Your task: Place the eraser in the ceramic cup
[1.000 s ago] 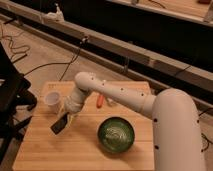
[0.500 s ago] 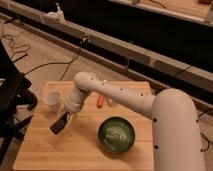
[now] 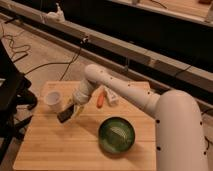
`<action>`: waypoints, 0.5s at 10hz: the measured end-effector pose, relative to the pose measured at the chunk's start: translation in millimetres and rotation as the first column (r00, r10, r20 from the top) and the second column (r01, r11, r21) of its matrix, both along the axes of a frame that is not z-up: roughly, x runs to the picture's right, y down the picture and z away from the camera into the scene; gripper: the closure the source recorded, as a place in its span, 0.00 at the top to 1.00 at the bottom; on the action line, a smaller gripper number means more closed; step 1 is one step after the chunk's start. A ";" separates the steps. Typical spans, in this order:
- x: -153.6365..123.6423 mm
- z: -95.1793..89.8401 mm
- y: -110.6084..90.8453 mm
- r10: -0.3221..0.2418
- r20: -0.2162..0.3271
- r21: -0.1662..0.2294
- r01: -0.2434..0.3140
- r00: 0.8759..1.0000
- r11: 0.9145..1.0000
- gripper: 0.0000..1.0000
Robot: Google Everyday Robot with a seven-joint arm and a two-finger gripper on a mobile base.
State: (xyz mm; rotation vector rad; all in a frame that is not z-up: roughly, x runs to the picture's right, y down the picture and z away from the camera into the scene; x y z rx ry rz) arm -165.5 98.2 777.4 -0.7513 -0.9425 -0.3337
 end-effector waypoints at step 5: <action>-14.4 6.7 -76.1 0.062 -0.007 0.061 -0.061 0.998 0.996 0.00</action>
